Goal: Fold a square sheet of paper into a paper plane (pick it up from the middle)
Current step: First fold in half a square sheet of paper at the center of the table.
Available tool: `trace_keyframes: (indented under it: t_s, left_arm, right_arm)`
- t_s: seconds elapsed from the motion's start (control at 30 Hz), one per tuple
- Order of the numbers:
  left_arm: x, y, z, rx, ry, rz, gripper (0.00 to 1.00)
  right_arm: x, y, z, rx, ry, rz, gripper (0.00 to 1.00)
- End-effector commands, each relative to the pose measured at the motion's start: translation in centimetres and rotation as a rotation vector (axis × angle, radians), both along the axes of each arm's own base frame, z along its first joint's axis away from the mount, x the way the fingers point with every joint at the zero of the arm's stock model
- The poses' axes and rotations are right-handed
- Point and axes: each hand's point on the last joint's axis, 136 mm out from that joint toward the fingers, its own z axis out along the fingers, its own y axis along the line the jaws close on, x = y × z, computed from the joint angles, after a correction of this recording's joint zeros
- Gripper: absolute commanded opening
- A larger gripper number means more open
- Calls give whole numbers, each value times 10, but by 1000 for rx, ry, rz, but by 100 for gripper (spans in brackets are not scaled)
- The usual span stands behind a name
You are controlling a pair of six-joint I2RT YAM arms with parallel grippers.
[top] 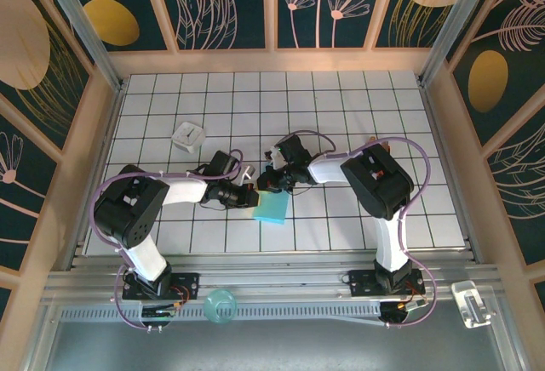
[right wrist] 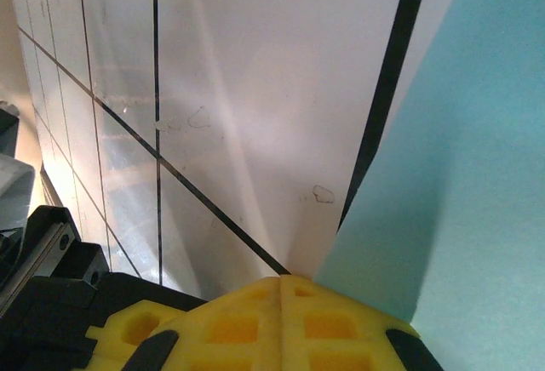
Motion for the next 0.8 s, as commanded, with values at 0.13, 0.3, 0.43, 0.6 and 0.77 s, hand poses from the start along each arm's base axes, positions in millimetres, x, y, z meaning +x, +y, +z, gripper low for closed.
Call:
trace_keyframes:
  t_s: [0.13, 0.3, 0.43, 0.6, 0.77]
  left_arm:
    - [-45, 54, -71, 313, 153, 6, 0]
    - [-47, 56, -73, 324, 159, 1, 0]
    - [-47, 56, -73, 326, 151, -10, 0]
    - [-49, 55, -73, 329, 149, -27, 0]
    - [-51, 55, -75, 338, 149, -39, 0]
  right_arm:
    - [28, -21, -27, -105, -1, -104, 0]
    - [39, -25, -29, -134, -12, -146, 0]
    - [48, -28, -30, -145, -22, -181, 0]
    - [62, -29, -27, -155, -44, -218, 0]
    - [76, -32, -28, -173, -58, -249, 0]
